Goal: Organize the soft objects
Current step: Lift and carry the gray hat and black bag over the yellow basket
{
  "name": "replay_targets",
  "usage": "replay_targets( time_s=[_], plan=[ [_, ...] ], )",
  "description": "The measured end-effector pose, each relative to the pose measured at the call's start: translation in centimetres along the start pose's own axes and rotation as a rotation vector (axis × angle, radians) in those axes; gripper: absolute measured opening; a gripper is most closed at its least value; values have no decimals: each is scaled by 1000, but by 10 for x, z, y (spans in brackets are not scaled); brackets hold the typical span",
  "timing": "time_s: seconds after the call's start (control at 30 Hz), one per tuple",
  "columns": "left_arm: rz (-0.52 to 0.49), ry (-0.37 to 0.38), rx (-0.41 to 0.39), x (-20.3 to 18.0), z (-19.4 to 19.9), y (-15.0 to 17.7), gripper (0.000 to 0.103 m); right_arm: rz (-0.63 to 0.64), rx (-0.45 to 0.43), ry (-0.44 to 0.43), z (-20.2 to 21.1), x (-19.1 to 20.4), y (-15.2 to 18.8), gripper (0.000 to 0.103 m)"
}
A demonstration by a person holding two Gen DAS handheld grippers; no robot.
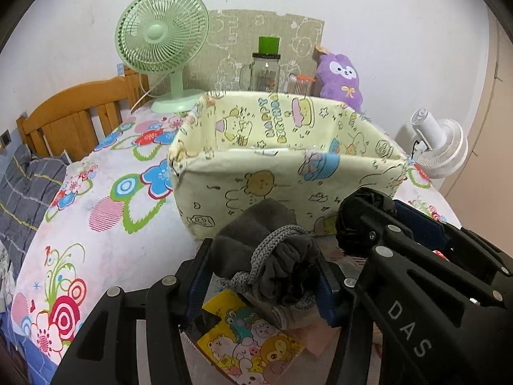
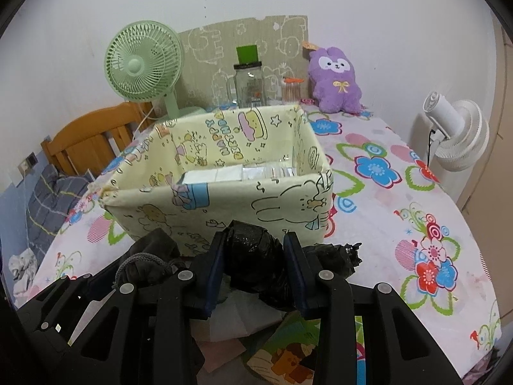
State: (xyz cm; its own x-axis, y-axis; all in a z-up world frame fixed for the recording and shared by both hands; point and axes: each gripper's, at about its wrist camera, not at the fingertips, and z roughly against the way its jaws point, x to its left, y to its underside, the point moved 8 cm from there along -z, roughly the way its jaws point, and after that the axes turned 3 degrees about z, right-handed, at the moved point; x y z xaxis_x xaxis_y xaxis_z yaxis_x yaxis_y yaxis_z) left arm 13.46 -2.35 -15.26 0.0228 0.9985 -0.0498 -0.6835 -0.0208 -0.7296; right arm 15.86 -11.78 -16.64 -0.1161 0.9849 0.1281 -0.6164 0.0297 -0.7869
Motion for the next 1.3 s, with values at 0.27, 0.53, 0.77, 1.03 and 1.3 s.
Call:
replay_targets(
  time_s=[0.27,0.53,0.77,1.03,1.3],
  plan=[
    [-6,7,-52,-6,25,-9,57,4,-51,-4,26,2,-10,39],
    [-7,9,-107,-11,52,-21,57,16,-106,-12,56,3,-22,39],
    [-12,21,-153,-16,76,-31,57,17,-153,-14,83,4,-34,37],
    [-22,37,-190,-22,96,-41,57,11,-197,-10,108,5,-44,36],
    [-28,38,-211,-23,107,-52,57,4,-224,-13,121,6,-56,36]
  ],
)
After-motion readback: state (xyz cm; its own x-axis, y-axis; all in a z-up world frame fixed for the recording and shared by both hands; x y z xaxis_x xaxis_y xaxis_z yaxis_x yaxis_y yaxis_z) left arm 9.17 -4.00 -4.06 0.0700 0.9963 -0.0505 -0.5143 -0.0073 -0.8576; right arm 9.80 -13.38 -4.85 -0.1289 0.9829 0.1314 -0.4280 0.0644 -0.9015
